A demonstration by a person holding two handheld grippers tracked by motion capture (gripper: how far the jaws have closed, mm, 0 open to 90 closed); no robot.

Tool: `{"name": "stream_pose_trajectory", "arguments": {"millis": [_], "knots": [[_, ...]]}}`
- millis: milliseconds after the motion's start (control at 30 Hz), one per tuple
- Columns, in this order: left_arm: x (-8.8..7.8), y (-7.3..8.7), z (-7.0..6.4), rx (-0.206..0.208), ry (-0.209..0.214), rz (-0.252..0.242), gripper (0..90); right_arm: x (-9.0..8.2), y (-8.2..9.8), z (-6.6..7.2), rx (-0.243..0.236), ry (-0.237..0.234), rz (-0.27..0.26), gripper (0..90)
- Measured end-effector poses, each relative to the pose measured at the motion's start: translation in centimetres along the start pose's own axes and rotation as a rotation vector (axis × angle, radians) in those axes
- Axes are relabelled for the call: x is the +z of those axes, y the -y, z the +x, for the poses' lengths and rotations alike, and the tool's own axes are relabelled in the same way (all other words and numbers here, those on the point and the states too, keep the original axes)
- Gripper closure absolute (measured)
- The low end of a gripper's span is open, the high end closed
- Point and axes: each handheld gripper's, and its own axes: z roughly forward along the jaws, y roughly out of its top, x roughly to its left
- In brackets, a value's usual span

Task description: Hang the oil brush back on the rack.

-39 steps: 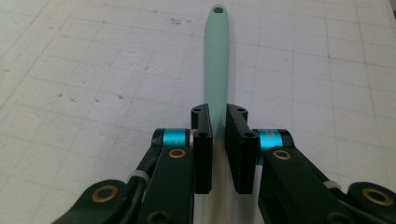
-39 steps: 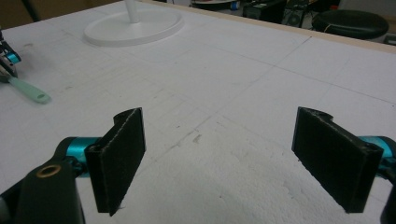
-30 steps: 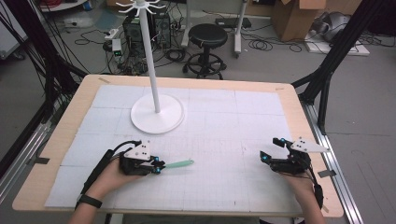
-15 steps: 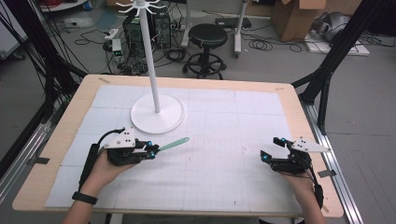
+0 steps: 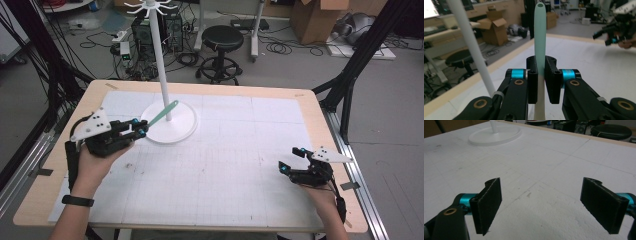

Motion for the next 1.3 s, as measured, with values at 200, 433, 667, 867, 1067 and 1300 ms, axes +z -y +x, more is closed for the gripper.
{"name": "stream_pose_trajectory", "arguments": {"millis": [200,433,667,867,1067,1300], "knots": [[-0.9,-1.9,1.3,-0.030,-0.079,-0.099,81.8,0.0,0.0,-0.1,0.000,0.001,-0.005,16.8],[-1.4,-4.6,2.2,-0.027,-0.152,-0.188,81.8,0.0,0.0,-0.1,0.000,0.000,-0.004,16.8],[-1.6,-6.4,2.6,-0.023,-0.207,-0.276,81.7,0.0,0.0,-0.1,-0.002,-0.002,-0.007,16.8],[-1.0,-7.9,2.7,0.014,-0.237,-0.296,81.7,0.0,0.0,-0.1,0.000,-0.001,-0.006,16.8],[-0.5,-9.1,2.9,0.026,-0.245,-0.275,81.7,0.0,0.0,-0.1,0.002,-0.001,-0.006,16.8],[0.0,-10.1,3.1,0.028,-0.265,-0.262,81.7,0.0,0.0,-0.1,0.001,-0.002,-0.006,16.8]]}}
